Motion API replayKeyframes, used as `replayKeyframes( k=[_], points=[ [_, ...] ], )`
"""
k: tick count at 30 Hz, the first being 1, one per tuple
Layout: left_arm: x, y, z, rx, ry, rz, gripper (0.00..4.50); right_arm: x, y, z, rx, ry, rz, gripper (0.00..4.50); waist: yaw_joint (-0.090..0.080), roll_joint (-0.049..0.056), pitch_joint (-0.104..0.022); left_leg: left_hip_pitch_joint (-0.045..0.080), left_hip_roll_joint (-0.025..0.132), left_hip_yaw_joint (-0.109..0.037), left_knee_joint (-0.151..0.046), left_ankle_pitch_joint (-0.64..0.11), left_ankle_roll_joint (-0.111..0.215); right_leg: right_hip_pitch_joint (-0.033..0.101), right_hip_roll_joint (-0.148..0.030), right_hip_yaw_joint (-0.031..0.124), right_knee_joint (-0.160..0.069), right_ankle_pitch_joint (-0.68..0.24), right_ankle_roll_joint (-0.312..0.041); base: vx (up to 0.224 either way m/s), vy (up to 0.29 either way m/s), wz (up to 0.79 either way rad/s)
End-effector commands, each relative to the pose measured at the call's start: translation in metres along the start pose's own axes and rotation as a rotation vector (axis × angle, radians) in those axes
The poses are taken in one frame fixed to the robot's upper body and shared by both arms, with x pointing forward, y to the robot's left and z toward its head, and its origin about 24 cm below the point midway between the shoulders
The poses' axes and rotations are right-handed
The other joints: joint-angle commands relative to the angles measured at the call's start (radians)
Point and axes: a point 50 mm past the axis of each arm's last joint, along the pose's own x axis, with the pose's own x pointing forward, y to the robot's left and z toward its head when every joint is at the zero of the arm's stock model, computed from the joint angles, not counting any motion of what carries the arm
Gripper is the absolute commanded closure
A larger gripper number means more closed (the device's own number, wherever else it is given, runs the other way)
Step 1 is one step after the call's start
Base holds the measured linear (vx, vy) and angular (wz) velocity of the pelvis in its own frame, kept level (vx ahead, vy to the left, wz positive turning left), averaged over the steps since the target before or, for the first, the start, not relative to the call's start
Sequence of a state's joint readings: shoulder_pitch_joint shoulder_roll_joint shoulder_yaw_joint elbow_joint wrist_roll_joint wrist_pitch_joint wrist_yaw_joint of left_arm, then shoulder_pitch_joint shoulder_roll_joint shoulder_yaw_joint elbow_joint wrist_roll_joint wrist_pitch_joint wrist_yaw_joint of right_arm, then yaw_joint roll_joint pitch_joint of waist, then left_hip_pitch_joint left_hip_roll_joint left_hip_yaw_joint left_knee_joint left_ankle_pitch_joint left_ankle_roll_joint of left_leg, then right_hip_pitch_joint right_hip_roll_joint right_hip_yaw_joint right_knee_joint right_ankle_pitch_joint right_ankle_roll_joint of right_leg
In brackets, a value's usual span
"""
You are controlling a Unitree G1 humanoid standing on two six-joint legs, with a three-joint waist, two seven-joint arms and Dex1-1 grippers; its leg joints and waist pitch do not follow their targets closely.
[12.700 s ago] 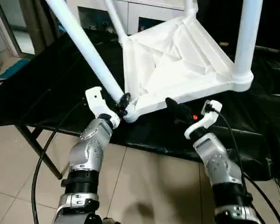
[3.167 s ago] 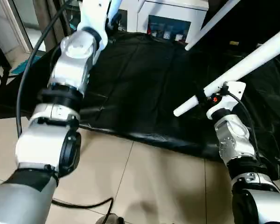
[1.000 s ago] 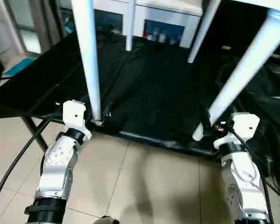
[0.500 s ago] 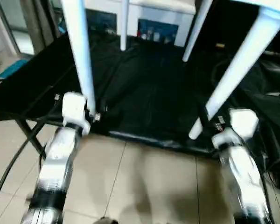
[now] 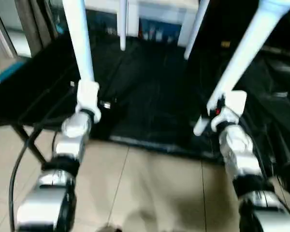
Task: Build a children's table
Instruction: Flip table
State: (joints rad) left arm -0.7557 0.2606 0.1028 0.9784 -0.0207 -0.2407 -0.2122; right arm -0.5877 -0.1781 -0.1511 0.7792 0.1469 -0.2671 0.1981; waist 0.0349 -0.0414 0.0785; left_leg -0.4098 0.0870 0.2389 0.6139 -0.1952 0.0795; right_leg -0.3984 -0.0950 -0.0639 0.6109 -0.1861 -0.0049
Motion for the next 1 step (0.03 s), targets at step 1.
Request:
replayKeyframes(
  k=[1],
  points=[
    [0.0012,0.0027,0.0050,0.003,-0.032,0.009,0.05,0.0015,0.0004,0.0079,0.018,-0.049,0.030,0.81,0.004,0.019,-0.087,0.057,0.154,-0.085,-0.098,-0.285,-0.083,0.029,-0.104,0.058,-0.048,0.042,-0.290,0.000,0.000,0.00]
  ],
)
